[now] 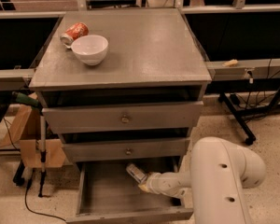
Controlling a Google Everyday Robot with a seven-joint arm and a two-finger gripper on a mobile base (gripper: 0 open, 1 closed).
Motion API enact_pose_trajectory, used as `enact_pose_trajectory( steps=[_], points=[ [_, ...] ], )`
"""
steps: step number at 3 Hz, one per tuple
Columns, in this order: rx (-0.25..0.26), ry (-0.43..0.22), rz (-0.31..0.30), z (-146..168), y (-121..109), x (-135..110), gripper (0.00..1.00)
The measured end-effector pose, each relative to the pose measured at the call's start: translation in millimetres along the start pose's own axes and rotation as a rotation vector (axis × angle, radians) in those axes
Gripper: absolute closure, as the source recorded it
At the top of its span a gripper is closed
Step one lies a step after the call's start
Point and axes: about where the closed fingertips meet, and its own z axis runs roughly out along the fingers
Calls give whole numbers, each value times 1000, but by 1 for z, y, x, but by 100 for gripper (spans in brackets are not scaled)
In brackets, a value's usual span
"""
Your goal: Pick blue plastic bottle from bottom drawer and place on counter
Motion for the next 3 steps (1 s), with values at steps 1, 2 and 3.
enact_pose_trajectory(
  steps=[1,2,3],
  points=[
    [1,57,-13,-41,-18,33,100],
    [-5,59,-13,-43,-17,34,100],
    [-21,54,-6,-37,-19,32,100]
  ],
)
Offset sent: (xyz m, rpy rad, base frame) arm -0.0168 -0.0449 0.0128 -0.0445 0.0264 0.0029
